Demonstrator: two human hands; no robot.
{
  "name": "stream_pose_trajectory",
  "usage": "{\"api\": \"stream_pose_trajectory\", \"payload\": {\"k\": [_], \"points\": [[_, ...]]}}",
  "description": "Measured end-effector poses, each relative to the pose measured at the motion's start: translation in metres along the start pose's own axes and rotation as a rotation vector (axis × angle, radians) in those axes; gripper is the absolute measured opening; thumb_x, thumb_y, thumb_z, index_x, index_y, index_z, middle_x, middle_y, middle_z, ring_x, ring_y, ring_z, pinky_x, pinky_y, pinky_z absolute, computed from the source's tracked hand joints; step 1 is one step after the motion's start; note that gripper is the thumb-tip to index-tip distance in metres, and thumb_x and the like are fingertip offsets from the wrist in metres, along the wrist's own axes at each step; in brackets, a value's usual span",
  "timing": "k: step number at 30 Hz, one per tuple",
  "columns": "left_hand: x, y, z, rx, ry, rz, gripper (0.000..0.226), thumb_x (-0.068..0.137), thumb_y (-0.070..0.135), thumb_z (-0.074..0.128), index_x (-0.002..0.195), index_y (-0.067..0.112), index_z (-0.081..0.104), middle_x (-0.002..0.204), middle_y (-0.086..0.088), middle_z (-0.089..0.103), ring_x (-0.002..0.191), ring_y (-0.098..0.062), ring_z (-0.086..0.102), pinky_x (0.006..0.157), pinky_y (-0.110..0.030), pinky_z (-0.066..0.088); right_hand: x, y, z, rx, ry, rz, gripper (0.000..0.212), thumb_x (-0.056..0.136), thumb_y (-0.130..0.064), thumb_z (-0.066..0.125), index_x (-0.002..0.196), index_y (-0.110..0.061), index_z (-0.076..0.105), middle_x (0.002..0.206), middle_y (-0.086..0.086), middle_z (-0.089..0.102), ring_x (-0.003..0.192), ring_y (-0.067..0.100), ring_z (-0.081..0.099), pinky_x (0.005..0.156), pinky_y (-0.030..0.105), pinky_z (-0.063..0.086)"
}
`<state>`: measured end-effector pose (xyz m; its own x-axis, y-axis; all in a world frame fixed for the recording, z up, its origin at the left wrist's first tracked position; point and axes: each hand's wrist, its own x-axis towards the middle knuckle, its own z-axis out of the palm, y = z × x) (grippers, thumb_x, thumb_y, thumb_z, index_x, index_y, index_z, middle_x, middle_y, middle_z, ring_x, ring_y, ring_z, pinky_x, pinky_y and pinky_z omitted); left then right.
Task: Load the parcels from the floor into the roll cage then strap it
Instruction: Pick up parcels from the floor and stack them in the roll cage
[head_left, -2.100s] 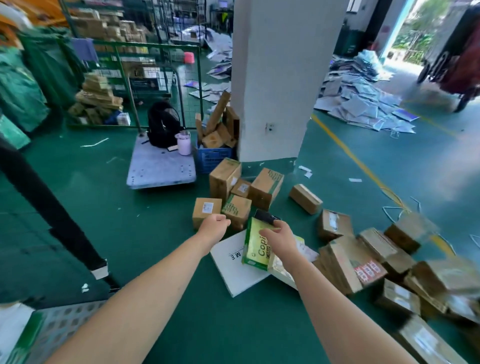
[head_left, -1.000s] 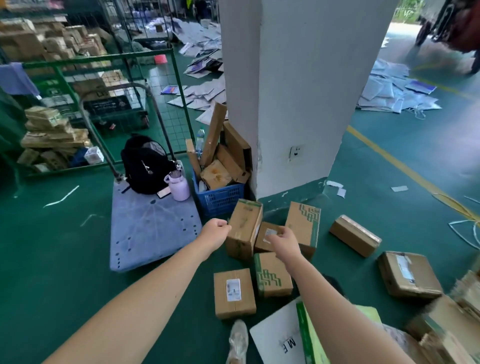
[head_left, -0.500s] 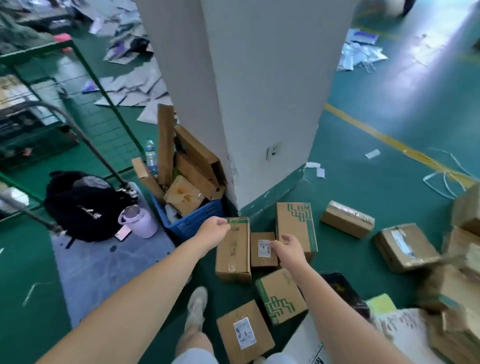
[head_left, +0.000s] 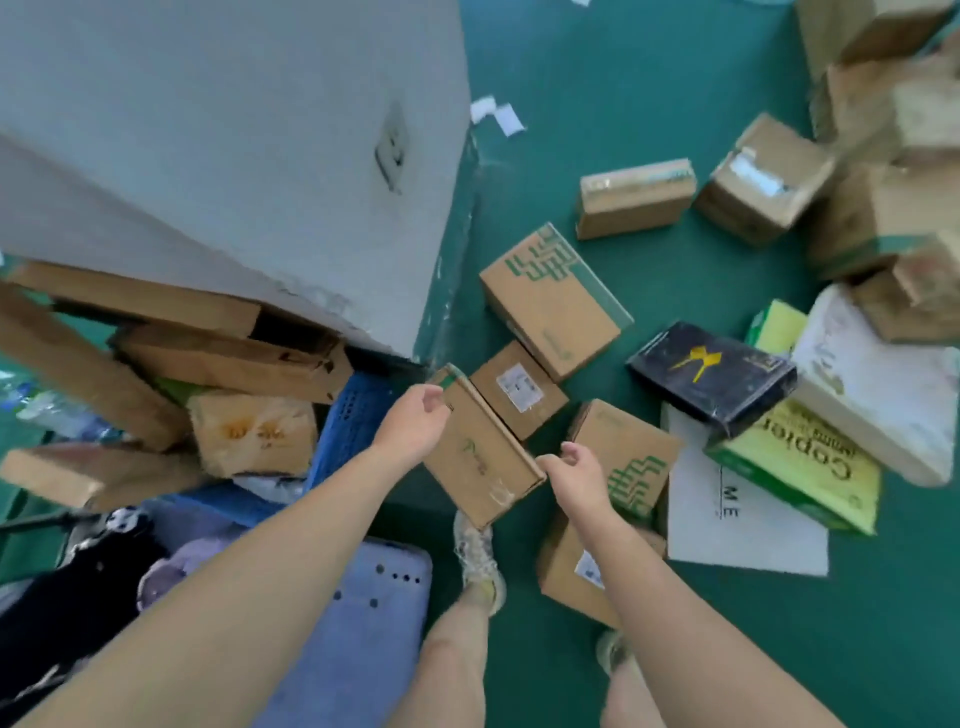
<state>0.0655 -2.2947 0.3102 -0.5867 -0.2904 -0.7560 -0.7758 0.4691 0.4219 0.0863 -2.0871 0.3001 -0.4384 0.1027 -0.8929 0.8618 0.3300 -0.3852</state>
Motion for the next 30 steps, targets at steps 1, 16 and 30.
{"api": "stream_pose_trajectory", "payload": {"k": [1,16,30], "points": [[0.020,-0.007,0.004,0.025,-0.017,0.001,0.041,0.100,0.026,0.048,0.140,0.021,0.045,0.138,0.002,0.051,0.112,-0.011,0.049,0.086,-0.027,0.039,0.015,0.007,0.010,0.015,0.017,0.028,0.056,0.098,-0.022,0.058,0.149,-0.012,0.038,0.144,0.007,0.047,0.111,0.016,0.047,0.092,0.027,0.038],[0.248,-0.095,0.093,0.273,-0.047,0.068,0.070,0.089,0.030,0.060,0.151,0.020,0.030,0.155,-0.003,0.030,0.135,-0.024,0.040,0.099,-0.032,0.034,0.219,0.115,0.093,0.242,0.130,0.290,0.076,0.095,-0.032,0.061,0.157,-0.017,0.020,0.161,0.006,0.027,0.144,0.028,0.034,0.112,0.039,0.033],[0.225,-0.101,0.110,0.388,0.147,-0.120,0.080,0.089,0.051,0.057,0.151,0.013,0.024,0.149,-0.012,0.031,0.132,-0.035,0.040,0.107,-0.046,0.037,0.213,0.143,0.108,0.595,0.028,0.498,0.103,0.060,-0.053,0.079,0.144,-0.015,0.033,0.136,0.006,0.054,0.120,0.029,0.056,0.106,0.052,0.043]]}}
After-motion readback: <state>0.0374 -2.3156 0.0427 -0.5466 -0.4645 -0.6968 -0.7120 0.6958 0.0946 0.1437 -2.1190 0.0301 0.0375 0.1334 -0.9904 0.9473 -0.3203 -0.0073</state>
